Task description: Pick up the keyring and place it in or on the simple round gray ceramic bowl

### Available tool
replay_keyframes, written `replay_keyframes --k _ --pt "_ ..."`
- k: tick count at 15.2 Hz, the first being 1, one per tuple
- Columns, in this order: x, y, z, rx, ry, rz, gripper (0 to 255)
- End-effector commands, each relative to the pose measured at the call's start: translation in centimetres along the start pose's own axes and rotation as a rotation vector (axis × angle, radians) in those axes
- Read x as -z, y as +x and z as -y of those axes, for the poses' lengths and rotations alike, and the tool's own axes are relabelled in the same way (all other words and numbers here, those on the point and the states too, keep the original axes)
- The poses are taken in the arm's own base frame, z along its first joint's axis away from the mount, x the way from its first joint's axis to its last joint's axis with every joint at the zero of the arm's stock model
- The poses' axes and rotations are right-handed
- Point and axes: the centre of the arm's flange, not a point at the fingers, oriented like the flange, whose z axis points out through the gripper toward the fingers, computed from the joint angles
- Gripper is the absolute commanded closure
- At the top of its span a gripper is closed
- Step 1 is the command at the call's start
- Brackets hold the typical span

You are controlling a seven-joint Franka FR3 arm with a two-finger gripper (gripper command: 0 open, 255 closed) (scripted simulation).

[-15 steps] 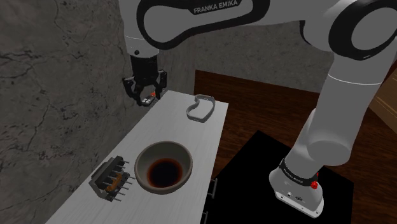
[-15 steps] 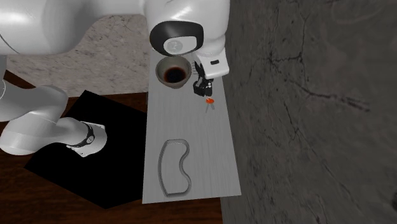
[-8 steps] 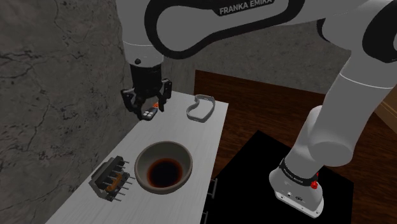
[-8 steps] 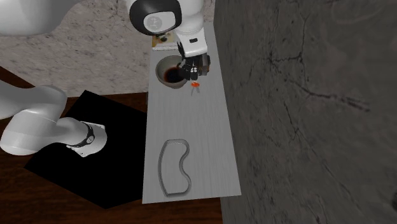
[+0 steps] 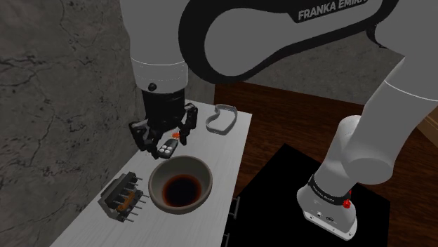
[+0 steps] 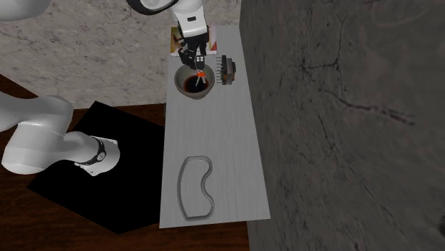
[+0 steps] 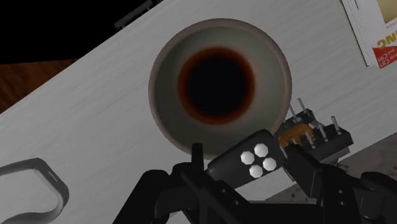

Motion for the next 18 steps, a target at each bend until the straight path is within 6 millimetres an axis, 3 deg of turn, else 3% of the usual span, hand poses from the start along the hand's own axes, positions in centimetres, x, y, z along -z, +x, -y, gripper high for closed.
replay_keyframes --k 1,3,18 --pt "0.0 -2.7 1.2 -0.001 0.0 0.0 255" --pt "0.2 -5.3 2.3 -0.001 0.0 0.0 255" --pt "-7.7 -5.4 2.2 -0.001 0.0 0.0 255"
